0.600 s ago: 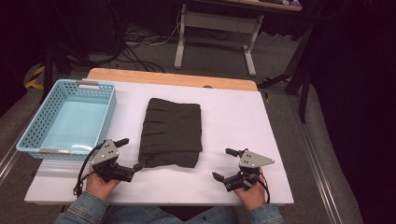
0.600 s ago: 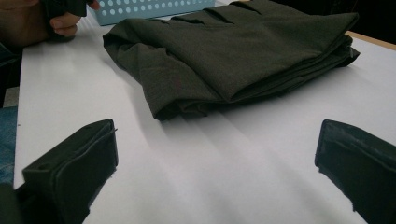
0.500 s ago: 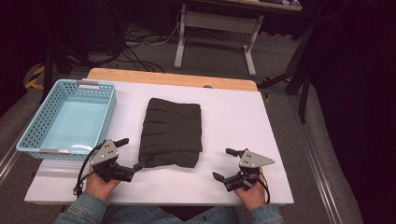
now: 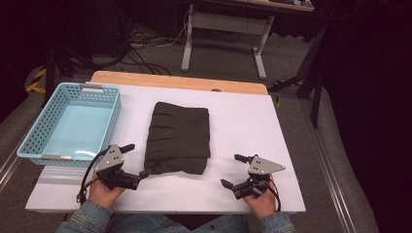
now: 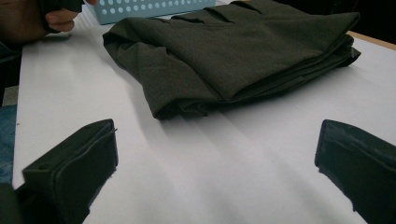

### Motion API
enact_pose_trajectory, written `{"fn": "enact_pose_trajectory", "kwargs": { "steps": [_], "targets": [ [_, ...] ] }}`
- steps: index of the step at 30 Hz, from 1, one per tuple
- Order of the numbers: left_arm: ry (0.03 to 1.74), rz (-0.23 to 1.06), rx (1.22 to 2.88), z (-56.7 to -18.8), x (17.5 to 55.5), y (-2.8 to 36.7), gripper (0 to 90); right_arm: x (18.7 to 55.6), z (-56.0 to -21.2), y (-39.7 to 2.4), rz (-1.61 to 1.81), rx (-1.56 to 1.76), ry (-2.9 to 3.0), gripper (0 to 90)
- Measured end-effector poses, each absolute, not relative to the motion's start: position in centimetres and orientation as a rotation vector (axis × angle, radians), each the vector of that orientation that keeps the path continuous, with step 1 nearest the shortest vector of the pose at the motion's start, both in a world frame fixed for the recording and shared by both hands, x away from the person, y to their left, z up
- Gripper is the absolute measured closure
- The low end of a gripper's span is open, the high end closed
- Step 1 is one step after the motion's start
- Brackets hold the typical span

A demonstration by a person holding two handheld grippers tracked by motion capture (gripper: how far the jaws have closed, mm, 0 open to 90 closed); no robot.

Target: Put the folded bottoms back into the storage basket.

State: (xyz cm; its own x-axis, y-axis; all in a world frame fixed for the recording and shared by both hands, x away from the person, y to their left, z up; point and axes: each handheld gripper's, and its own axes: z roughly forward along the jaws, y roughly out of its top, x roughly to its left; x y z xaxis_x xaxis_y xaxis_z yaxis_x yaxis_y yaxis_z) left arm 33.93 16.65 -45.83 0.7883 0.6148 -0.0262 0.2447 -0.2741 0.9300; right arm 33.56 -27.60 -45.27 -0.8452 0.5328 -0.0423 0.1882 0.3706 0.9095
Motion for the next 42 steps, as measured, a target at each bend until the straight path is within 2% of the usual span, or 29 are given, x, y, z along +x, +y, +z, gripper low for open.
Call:
{"fn": "enact_pose_trajectory", "kwargs": {
  "steps": [7, 42],
  "targets": [
    [0.609, 0.375, 1.869, -45.1, 33.5, 16.4, 0.0, 33.6, -45.3, -27.5, 1.456, 0.625, 2.317, 0.0],
    [0.694, 0.339, 1.897, -43.1, 35.4, 15.8, 1.5, 33.6, -45.4, -27.3, 1.445, 0.625, 2.326, 0.0]
  ]
}}
